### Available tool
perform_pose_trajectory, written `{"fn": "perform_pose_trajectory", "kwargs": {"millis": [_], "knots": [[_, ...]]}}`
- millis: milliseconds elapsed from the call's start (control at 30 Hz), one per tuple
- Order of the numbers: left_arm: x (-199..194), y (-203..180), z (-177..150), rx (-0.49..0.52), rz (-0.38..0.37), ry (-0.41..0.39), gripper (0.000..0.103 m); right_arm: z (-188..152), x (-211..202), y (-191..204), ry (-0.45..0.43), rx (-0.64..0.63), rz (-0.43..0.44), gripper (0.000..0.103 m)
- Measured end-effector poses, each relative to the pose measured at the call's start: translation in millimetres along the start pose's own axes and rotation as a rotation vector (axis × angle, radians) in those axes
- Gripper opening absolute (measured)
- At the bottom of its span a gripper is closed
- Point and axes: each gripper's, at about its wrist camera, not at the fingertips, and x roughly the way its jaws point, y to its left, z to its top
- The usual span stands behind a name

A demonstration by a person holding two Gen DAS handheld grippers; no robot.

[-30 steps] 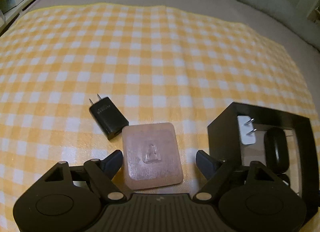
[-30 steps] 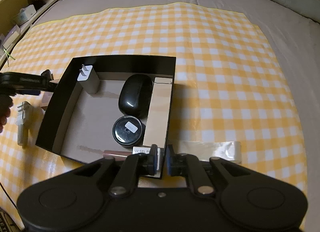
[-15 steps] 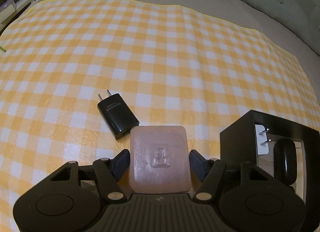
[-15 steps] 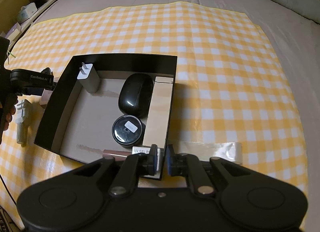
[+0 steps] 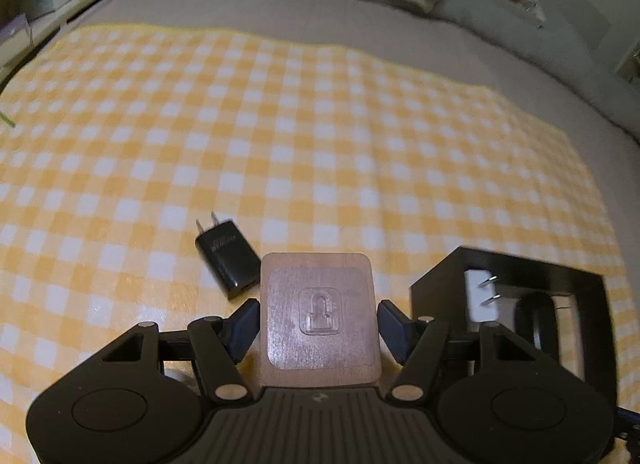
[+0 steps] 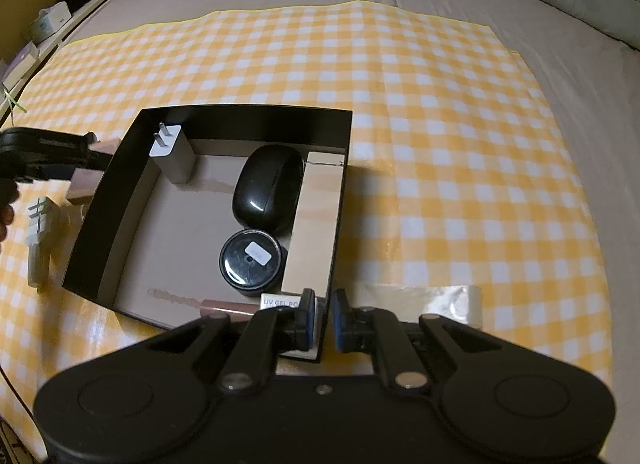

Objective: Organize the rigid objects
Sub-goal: 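Lift the pink pad with the left gripper toward the box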

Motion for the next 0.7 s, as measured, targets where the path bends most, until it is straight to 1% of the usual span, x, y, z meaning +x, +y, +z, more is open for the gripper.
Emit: {"fn": "perform_pose_trajectory", "kwargs": {"millis": [100, 200, 300, 467, 567, 700], "knots": [[-19, -1, 1, 0.006, -0.023, -0.031, 0.064, 1, 2, -1, 0.001, 0.0, -0.003, 0.01], [-38, -10, 3, 0.033, -0.045, -0.08, 0.064, 1, 3, 0, 0.001, -0.003, -0.005, 0.01], [-53, -22, 1, 0.036, -0.109, -0.095, 0.064, 1, 3, 0, 0.0, -0.002, -0.004, 0.01], [-63, -48, -16, 0.064, -0.22, -0.065, 0.064, 3, 3, 0, -0.004, -0.002, -0.005, 0.01], [-58, -68, -23, 0.086, -0.282, -0.037, 0.064, 3, 3, 1, -0.003, -0.003, -0.005, 0.01], [-44, -92, -36, 0.094, -0.335, 0.026, 0.064, 3, 3, 1, -0.003, -0.004, -0.006, 0.01]]}}
